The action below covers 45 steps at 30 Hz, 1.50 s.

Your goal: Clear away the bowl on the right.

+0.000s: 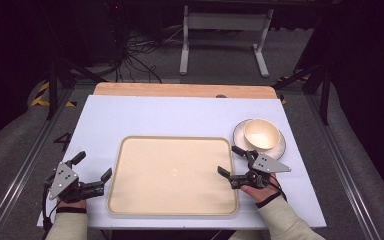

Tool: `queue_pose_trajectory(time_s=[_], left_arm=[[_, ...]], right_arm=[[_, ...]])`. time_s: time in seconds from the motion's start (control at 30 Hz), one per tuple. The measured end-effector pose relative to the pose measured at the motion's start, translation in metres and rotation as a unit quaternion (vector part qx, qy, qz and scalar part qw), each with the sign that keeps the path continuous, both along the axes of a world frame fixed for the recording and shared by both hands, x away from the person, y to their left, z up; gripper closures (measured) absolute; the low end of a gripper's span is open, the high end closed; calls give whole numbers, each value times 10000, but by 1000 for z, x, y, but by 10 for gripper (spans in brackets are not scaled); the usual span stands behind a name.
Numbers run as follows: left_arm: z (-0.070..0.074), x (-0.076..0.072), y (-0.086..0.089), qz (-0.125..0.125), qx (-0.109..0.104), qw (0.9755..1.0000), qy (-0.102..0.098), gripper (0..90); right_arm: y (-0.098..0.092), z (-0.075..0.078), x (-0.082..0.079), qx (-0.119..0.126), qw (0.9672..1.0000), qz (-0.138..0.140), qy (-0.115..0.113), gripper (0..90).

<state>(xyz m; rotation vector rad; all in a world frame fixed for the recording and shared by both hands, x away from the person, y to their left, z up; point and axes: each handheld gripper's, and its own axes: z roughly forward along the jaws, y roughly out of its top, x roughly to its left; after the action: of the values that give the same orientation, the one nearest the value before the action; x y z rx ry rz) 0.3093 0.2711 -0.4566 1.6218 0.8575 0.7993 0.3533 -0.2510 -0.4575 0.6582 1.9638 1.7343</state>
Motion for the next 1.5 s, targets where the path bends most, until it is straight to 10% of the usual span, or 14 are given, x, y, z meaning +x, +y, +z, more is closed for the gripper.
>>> queue_pose_trajectory(time_s=[0.8, 1.5], left_arm=[[0, 0, 1, 8, -25, 10000, -42, 2], [0, 1, 1, 39, 16, 10000, -20, 2]], right_arm=[[1, 4, -1, -19, 10000, 18, -61, 114], [9, 50, -5, -85, 9997, 124, -183, 246]])
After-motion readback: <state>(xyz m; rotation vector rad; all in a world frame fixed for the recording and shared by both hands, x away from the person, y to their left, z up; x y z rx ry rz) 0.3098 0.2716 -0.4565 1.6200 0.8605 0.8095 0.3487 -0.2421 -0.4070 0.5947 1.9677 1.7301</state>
